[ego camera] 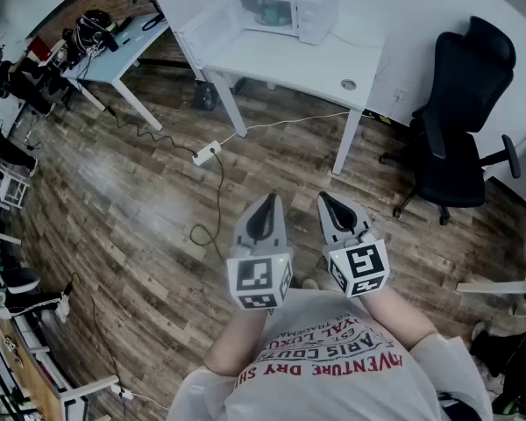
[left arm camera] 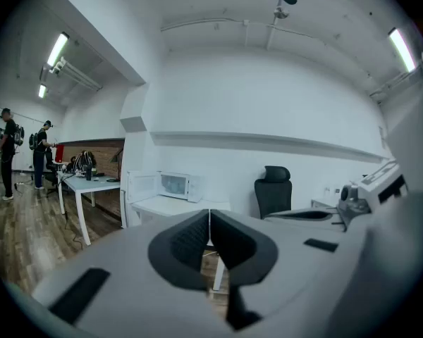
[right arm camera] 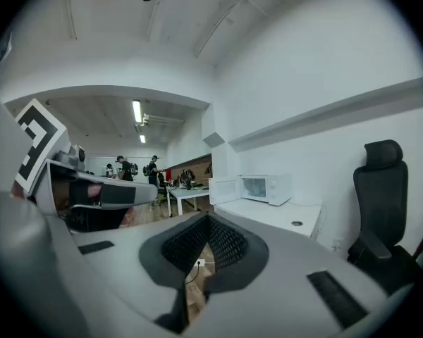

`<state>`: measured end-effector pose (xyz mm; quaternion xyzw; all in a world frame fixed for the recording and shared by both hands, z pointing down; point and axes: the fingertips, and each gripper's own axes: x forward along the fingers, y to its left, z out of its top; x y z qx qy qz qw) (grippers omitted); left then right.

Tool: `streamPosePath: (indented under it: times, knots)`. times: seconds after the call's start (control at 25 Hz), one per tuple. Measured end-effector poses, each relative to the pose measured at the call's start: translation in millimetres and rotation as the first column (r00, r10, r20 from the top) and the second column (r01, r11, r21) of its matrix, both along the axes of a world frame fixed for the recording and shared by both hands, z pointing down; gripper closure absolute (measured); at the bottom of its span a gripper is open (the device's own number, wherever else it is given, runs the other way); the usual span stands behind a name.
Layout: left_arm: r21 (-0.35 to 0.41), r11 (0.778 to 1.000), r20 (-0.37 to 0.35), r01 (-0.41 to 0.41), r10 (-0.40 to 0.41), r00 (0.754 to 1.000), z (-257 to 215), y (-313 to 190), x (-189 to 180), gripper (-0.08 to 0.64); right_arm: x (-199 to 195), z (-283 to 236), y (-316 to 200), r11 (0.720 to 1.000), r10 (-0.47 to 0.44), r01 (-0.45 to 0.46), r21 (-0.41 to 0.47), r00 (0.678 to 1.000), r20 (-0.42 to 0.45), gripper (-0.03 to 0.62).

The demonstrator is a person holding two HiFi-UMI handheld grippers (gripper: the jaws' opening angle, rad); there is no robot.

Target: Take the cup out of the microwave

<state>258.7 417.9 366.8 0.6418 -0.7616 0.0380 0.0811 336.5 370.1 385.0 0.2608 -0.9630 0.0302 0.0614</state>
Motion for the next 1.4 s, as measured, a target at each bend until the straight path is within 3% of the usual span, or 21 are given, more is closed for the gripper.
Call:
streamPosePath:
  times: [1.04,1.4]
  knots:
    - [-0.062,0.998,-0.045,0.025,-0.028,0.999,30,-38,-35,0.552,-37,19,-34,0.997,-0.04,0.041,-0.062,0.999,0.012,0.581]
    - [-0.08,0.996,-0.085,-0.027,0.02,0.996,55,-87,-74,0.552,-71,38,-88,0.997,0.025,-0.028,-0.074,0.999,-0.031,0.581]
